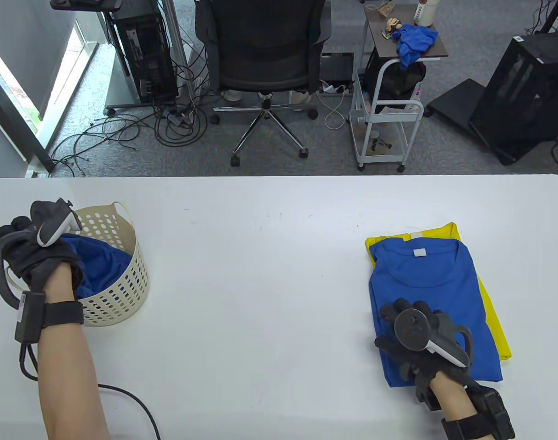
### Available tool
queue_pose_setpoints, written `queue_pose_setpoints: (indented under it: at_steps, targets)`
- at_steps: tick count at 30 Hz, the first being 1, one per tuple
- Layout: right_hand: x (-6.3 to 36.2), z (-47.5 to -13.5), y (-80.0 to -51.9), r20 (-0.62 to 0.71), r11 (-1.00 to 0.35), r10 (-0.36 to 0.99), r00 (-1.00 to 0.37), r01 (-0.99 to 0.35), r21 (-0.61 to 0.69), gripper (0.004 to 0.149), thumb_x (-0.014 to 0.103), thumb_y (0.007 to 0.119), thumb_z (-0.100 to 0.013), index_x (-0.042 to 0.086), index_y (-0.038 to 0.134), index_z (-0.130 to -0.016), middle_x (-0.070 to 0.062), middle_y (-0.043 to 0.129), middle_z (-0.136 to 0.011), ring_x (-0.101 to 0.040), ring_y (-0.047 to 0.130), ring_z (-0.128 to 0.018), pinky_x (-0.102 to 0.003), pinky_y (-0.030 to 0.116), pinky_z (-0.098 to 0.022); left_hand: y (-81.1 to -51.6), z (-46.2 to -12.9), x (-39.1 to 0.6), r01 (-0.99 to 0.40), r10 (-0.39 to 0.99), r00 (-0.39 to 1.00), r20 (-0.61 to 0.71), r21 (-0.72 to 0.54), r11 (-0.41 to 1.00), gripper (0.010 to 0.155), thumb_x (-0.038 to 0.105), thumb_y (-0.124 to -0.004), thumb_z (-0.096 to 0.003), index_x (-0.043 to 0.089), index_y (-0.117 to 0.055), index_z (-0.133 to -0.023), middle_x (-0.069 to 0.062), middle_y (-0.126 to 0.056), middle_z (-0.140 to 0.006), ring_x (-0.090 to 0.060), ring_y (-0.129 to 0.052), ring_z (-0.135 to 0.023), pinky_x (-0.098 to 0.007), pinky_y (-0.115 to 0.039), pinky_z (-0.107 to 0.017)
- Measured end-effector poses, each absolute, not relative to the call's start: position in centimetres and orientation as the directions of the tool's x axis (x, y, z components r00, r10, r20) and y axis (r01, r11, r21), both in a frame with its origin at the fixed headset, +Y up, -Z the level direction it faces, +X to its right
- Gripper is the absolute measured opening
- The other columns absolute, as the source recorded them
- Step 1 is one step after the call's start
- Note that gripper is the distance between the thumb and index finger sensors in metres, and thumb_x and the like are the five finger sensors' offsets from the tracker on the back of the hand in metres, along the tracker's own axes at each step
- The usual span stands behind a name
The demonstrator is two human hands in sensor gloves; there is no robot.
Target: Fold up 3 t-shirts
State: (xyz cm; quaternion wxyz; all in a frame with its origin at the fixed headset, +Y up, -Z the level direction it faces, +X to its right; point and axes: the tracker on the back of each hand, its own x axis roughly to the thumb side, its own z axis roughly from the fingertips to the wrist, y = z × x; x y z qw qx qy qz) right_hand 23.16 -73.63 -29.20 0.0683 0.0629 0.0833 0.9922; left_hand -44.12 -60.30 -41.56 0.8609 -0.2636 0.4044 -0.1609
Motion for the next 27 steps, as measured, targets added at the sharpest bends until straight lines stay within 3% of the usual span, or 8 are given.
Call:
queue_pose_setpoints:
  at_steps: [2,5,13,20,27]
  targets:
    - [23.1,-29.2,-73.6,0.118,-0.977,0.15,-0.982,-0.128,0.173,0.07,0.054,0.071,-0.042,0.027,0.049,-0.103,-0.012,0.041,-0.116,-0.055,0.039,-0.104,-0.077,0.031,-0.07,-60.6,-41.2,-44.9,0.103,-0.515,0.61,-0.602,-0.584,0.805,0.064,0.05,-0.057,-0.0569,0.056,-0.011,-0.101,-0.002,0.005,-0.116,-0.03,-0.006,-0.112,-0.056,-0.026,-0.086]
    - [23.1,-29.1,-73.6,0.125,-0.975,0.156,-0.98,-0.133,0.178,0.069,0.054,0.071,-0.042,0.027,0.05,-0.102,-0.013,0.041,-0.115,-0.055,0.039,-0.104,-0.077,0.032,-0.07,-61.1,-41.1,-45.2,0.154,-0.555,0.622,-0.552,-0.609,0.778,0.05,0.048,-0.058,-0.0567,0.058,-0.034,-0.099,0.003,-0.013,-0.121,-0.027,-0.023,-0.115,-0.055,-0.037,-0.086]
    - [23.0,-29.1,-73.6,0.131,-0.974,0.162,-0.978,-0.137,0.182,0.068,0.053,0.071,-0.042,0.026,0.052,-0.102,-0.013,0.041,-0.115,-0.055,0.04,-0.104,-0.077,0.033,-0.07,-59.2,-40.0,-42.8,0.272,-0.475,0.686,-0.552,-0.411,0.87,0.046,0.047,-0.072,-0.0468,0.048,-0.06,-0.091,0.007,-0.041,-0.117,-0.023,-0.045,-0.112,-0.053,-0.049,-0.083]
    - [23.0,-29.0,-73.4,0.142,-0.973,0.183,-0.973,-0.159,0.165,0.068,0.053,0.071,-0.042,0.026,0.053,-0.101,-0.013,0.041,-0.115,-0.055,0.04,-0.103,-0.076,0.033,-0.07,-57.4,-38.5,-39.8,0.309,-0.394,0.736,-0.551,-0.246,0.919,0.045,0.046,-0.074,-0.0451,0.047,-0.062,-0.089,0.011,-0.067,-0.107,-0.018,-0.069,-0.102,-0.048,-0.063,-0.078]
    - [23.1,-28.5,-72.5,0.166,-0.973,0.208,-0.964,-0.186,0.14,0.067,0.053,0.071,-0.042,0.026,0.053,-0.101,-0.014,0.041,-0.115,-0.055,0.041,-0.103,-0.077,0.033,-0.07,-53.1,-35.7,-36.7,0.352,-0.352,0.721,-0.597,-0.121,0.928,0.046,0.047,-0.071,-0.0452,0.046,-0.063,-0.091,0.011,-0.064,-0.108,-0.019,-0.065,-0.104,-0.05,-0.06,-0.079]
